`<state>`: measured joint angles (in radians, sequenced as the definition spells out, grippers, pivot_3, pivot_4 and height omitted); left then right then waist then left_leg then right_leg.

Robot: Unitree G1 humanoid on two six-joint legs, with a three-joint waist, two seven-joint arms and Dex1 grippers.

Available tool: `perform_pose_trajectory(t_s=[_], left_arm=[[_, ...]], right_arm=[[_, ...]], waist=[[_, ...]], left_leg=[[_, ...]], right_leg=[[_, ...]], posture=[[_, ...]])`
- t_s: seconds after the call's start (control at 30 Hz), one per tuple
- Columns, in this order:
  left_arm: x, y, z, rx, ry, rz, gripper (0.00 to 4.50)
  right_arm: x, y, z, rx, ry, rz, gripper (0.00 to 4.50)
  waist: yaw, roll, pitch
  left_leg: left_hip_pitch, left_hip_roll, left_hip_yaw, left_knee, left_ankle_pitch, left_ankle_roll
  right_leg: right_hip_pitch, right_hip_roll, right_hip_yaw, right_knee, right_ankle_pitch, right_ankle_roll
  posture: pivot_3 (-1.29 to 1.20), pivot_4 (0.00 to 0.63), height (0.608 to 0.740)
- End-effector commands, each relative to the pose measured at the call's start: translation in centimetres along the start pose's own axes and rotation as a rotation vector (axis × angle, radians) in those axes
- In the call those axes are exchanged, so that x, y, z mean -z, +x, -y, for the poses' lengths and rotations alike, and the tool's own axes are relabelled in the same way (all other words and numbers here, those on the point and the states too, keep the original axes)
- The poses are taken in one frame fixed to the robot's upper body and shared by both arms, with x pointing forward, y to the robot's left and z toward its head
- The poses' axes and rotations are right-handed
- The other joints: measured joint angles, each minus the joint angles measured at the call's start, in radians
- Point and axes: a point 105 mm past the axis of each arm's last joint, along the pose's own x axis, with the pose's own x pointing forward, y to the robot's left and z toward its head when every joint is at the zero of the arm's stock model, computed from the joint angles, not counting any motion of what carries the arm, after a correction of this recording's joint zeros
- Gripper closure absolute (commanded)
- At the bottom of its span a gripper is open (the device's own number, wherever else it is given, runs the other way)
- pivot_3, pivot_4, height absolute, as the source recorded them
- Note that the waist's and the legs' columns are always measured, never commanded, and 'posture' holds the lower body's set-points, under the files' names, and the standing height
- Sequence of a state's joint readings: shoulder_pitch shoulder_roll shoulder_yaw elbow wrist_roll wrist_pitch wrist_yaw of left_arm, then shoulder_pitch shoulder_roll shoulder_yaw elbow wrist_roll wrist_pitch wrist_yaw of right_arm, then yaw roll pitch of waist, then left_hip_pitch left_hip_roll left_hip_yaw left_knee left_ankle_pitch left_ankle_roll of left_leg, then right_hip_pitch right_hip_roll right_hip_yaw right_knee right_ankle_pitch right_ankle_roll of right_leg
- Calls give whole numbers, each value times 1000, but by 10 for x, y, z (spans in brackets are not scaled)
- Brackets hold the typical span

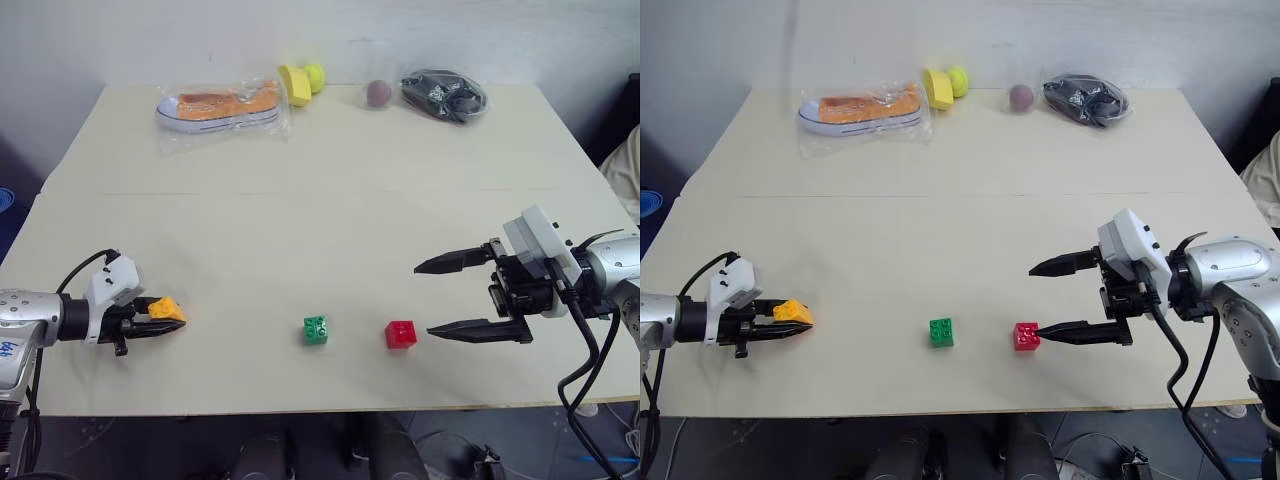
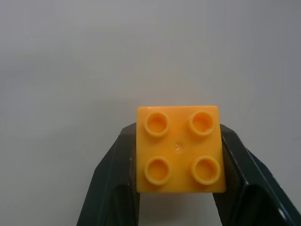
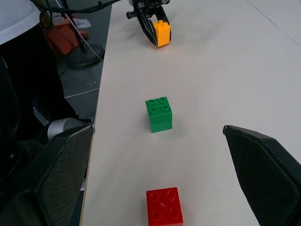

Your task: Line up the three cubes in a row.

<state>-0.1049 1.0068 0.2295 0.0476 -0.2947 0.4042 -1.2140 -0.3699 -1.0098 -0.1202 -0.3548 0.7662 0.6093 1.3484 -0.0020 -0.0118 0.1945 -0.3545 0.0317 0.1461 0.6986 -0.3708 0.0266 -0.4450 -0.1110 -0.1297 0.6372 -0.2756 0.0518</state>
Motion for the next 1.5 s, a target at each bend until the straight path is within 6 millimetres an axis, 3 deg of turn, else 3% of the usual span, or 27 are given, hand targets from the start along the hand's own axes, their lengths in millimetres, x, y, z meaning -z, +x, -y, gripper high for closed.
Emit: perform_pose_trajectory(t_s=[0.03,0.1,0.17,0.23,0.6,0.83,1.0,1.17,1.33,1.5], left_arm=[[-7,-6,0,-3,30,2,2984],[-41,24,30,224,274,-12,2984],[-55,41,51,356,415,-32,2984],[-61,52,59,393,456,-31,2984],[-65,65,69,446,490,-56,2984],[-56,81,59,371,526,-131,2984],[-56,80,59,362,463,-110,1483],[-56,52,54,323,332,-78,50],[-54,3,45,281,247,-53,18],[-62,-49,43,226,198,7,18]], right_arm=[[-8,-2,-3,2,-54,1,0],[10,-7,-10,20,-43,-70,0],[18,-9,-14,31,-32,-96,0],[19,-9,-16,42,-29,-90,0],[19,-10,-18,75,-15,-80,0],[21,-8,-14,83,-24,-77,0],[21,-7,-15,83,-22,-78,0],[24,-11,-14,80,-15,-92,0],[34,-28,-10,97,4,-141,0],[51,-58,-8,103,52,-215,0]], waist=[[0,0,0],[13,-1,0],[30,-1,-1],[27,-1,-1],[3,-1,-1],[13,-1,-1],[21,-1,-1],[22,-1,-1],[14,-1,-1],[17,-1,-1]], left_leg=[[0,0,0,0,0,0],[0,0,0,0,0,0],[-1,-1,-1,1,0,0],[-2,-3,0,1,0,2],[0,0,1,1,0,1],[0,-1,1,1,1,1],[0,-1,1,2,1,2],[0,0,1,2,1,2],[0,1,0,2,1,1],[0,0,0,1,1,1]], right_leg=[[0,0,0,0,0,0],[0,0,0,0,0,0],[1,0,-2,-1,0,0],[1,-1,0,0,2,3],[1,3,2,-1,1,2],[1,3,2,-1,1,2],[1,2,2,0,1,2],[1,2,2,0,1,2],[1,2,1,-1,1,1],[1,1,0,-2,0,1]], posture=[[0,150,740],[0,150,740],[0,150,740],[0,150,740],[0,150,740],[0,150,740],[0,150,740],[0,150,740],[0,150,740],[0,150,740]])
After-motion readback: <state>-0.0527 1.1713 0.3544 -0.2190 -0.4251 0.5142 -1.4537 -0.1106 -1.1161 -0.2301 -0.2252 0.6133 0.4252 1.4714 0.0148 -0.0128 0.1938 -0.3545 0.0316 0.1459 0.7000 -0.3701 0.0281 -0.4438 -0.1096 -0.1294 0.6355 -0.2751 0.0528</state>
